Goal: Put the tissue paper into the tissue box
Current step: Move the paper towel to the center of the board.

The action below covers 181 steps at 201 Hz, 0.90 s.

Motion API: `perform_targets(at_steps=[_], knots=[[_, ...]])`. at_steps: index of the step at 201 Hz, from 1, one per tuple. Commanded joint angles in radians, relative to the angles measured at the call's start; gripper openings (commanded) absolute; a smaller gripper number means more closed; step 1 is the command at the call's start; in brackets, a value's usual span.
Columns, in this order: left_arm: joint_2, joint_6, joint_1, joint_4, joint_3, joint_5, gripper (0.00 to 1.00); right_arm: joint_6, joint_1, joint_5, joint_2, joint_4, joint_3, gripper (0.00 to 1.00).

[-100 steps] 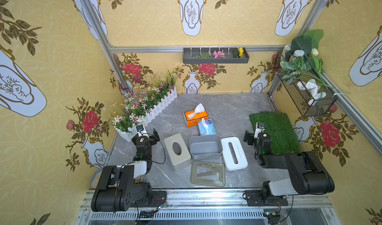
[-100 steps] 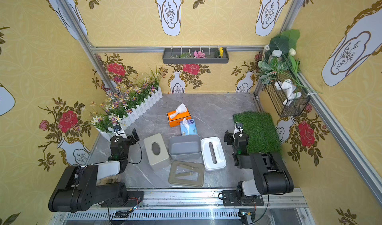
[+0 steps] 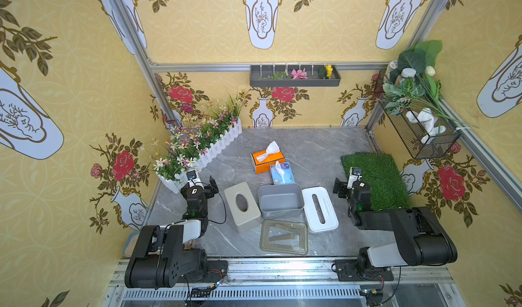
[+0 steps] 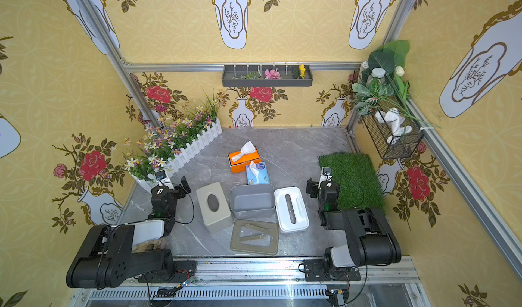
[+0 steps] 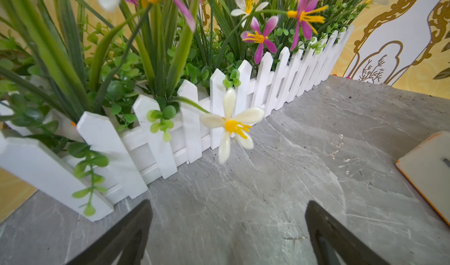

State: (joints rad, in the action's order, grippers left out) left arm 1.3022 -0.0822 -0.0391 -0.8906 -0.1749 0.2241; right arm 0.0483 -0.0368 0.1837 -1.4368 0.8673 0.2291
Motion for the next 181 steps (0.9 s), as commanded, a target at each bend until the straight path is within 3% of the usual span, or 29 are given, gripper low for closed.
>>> perform_targets(at_steps=[1, 40, 55, 71, 89, 102, 121, 146, 181], knots=[[0.005, 0.006, -0.001, -0.015, -0.007, 0.001, 1.00, 0.002, -0.001, -0.001, 0.003, 0.050, -0.001, 0.97], [-0.003, -0.007, -0.021, 0.019, -0.024, -0.015, 1.00, -0.013, -0.012, 0.025, 0.013, 0.045, 0.001, 0.97], [-0.042, 0.004, -0.011, 0.076, -0.045, -0.003, 1.00, -0.037, -0.046, 0.051, 0.079, -0.121, 0.063, 0.97], [-0.098, 0.008, 0.023, 0.287, -0.142, 0.072, 1.00, -0.053, -0.094, 0.113, 0.126, -0.367, 0.192, 0.97], [-0.156, 0.038, 0.083, 0.425, -0.211, 0.146, 1.00, -0.022, -0.106, 0.086, 0.145, -0.542, 0.300, 0.97], [-0.207, -0.049, 0.100, 0.563, -0.272, 0.213, 1.00, 0.025, -0.106, 0.049, 0.151, -0.634, 0.360, 0.97], [-0.245, -0.171, 0.099, 0.836, -0.416, 0.145, 1.00, 0.070, -0.116, -0.050, 0.158, -0.736, 0.426, 0.97], [-0.195, -0.267, 0.111, 1.096, -0.595, -0.007, 1.00, 0.068, -0.177, -0.160, 0.125, -0.868, 0.524, 0.97], [-0.102, -0.321, 0.223, 1.297, -0.737, -0.069, 1.00, 0.076, -0.316, -0.195, 0.034, -1.077, 0.666, 0.97]])
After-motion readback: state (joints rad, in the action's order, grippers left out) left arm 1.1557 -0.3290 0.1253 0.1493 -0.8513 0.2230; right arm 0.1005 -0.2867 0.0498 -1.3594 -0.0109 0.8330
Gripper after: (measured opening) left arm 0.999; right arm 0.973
